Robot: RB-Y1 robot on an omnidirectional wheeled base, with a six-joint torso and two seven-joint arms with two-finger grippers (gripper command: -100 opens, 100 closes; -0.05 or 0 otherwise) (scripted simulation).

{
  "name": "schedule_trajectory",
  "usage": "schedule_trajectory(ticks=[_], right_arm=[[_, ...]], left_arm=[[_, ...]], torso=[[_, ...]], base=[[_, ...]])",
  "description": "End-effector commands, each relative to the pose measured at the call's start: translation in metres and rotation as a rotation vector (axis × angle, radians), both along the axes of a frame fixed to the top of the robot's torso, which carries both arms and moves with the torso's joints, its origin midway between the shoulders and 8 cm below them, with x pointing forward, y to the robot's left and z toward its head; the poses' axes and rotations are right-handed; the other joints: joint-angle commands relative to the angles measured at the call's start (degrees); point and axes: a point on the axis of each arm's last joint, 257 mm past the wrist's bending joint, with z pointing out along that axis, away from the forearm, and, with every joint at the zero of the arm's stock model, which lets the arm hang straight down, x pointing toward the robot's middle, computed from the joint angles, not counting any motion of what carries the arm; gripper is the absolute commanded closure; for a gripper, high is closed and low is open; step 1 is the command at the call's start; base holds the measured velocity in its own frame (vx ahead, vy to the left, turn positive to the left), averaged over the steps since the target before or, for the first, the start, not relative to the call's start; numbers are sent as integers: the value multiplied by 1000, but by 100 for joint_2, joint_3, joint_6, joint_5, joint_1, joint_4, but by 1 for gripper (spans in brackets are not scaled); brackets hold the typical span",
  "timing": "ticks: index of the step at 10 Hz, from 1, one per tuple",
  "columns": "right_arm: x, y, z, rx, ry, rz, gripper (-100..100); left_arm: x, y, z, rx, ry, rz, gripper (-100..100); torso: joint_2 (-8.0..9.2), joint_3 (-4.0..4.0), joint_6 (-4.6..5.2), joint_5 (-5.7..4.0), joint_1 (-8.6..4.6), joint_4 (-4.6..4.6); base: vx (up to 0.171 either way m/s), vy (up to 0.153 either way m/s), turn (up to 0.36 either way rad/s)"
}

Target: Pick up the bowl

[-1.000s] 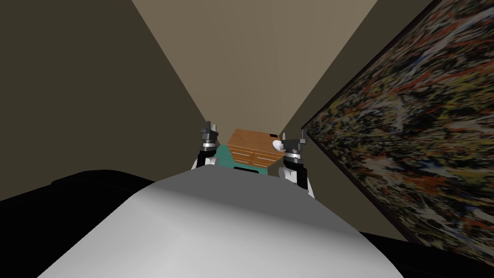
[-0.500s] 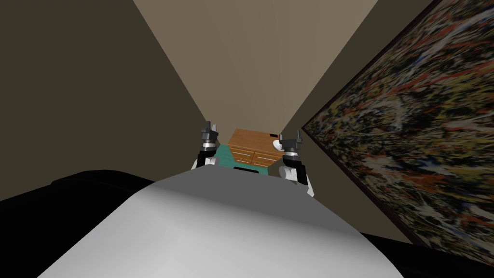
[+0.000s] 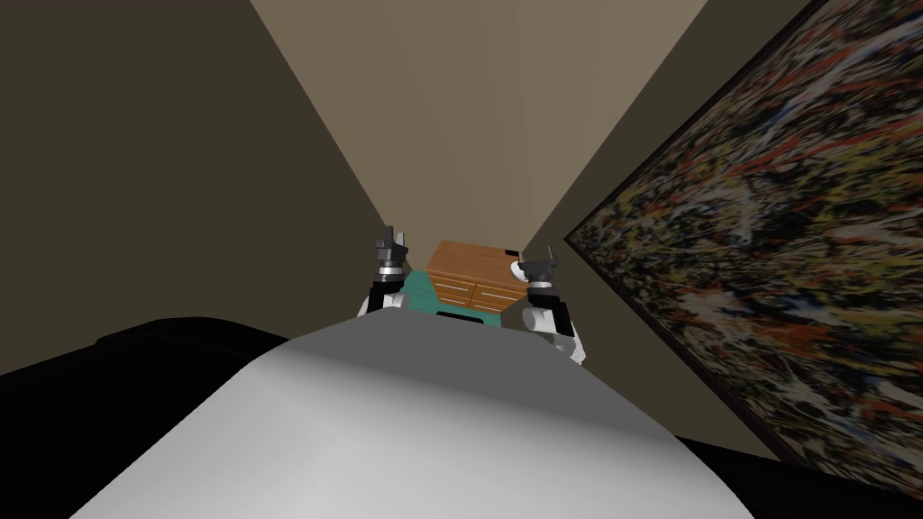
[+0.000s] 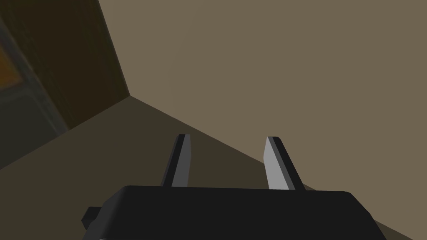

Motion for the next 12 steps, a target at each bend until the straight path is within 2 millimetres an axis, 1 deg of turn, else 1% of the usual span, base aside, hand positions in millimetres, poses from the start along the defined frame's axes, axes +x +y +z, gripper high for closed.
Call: schedule_trajectory(ticks=[1,2,4,5,7,8,10,11,12], right_arm=[[1,0,-2,36,12,15,-100],[13,-3,-18,77,73,38,-100],[13,-3,-19,121,77,53,-100],[25,-6,-35,156,140,70,-100],[25,-6,-36,210,144,86,-100],[36,-9,-51,246,204,101,-100],[36,-9,-53,303,214,115,-100],[46,-12,-68,339,274,126,-100],[47,-11,-71,366,283,131,-100]], left_arm=[[0,0,0,0,0,0,0],[0,0,0,0,0,0,0],[0,0,0,0,0,0,0],[0,0,0,0,0,0,0],[0,0,0,0,0,0,0],[0,0,0,0,0,0,0],[0,0,0,0,0,0,0],[0,0,0,0,0,0,0],[0,0,0,0,0,0,0]], torso=[[0,0,0,0,0,0],[1,0,0,0,-1,0],[0,0,0,0,0,0],[0,0,0,0,-1,0],[-2,-1,0,0,1,0],[0,0,0,0,-1,0],[-2,-1,0,0,0,-1],[-1,-1,0,0,-1,0],[-3,-2,0,0,-1,-1]], base=[[0,8,-1],[-2,12,-5],[1,11,1],[2,15,-4],[2,11,-1],[4,11,-5],[4,10,-1],[6,10,-5],[6,12,-1]])
